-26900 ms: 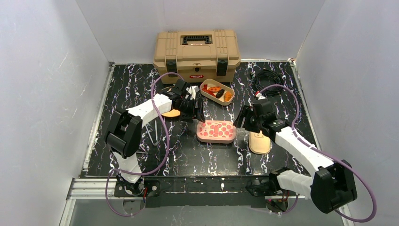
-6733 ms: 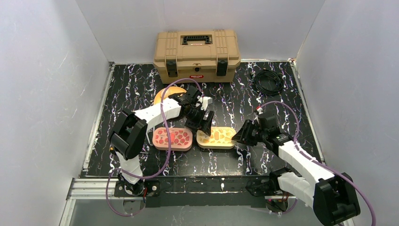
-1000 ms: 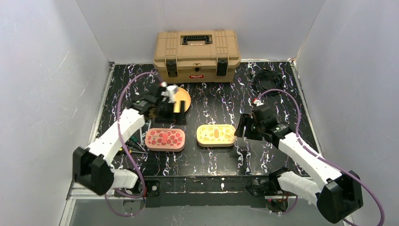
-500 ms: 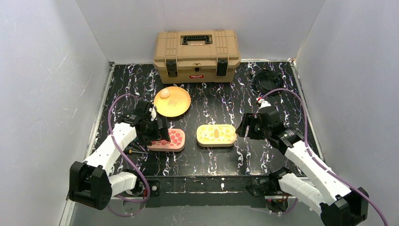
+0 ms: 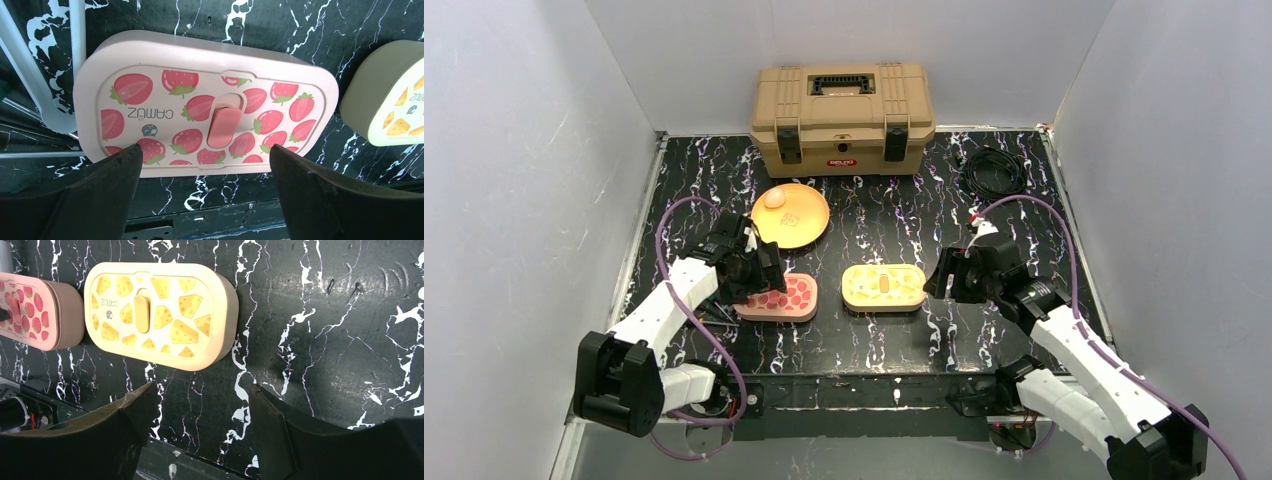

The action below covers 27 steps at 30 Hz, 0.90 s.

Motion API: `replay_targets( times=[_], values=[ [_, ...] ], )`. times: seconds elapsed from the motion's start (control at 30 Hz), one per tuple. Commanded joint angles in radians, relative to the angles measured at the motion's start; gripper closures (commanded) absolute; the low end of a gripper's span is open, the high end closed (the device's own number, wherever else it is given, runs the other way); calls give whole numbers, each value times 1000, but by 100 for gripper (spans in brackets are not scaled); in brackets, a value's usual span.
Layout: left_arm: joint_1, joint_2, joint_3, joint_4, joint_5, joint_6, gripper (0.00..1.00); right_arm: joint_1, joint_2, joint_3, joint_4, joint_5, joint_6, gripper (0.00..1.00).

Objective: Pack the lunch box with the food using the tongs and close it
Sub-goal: Reset both arms

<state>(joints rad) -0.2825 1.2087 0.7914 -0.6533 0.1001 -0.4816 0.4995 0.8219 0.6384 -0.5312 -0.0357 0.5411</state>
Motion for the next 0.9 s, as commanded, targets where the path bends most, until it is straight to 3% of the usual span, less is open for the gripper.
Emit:
replay_targets(
  times=[0.0, 0.13, 0.37, 0.6, 0.87],
  values=[
    [6, 55, -80, -26, -11, -28, 2, 5, -23, -15, 13, -9, -18, 24],
    [6, 21, -75, -19, -5, -25, 2, 5, -28, -11, 10, 4, -25, 21],
    [7, -150, 3, 22, -29, 27, 2, 4, -25, 54, -31, 97, -54, 2],
    [6, -405, 57, 97, -181, 173, 2, 1, -90, 140, -84, 285, -71, 2],
    [6, -735, -36, 209, -308, 259, 2, 1, -289, 111, -7, 514, -151, 2]
  ],
)
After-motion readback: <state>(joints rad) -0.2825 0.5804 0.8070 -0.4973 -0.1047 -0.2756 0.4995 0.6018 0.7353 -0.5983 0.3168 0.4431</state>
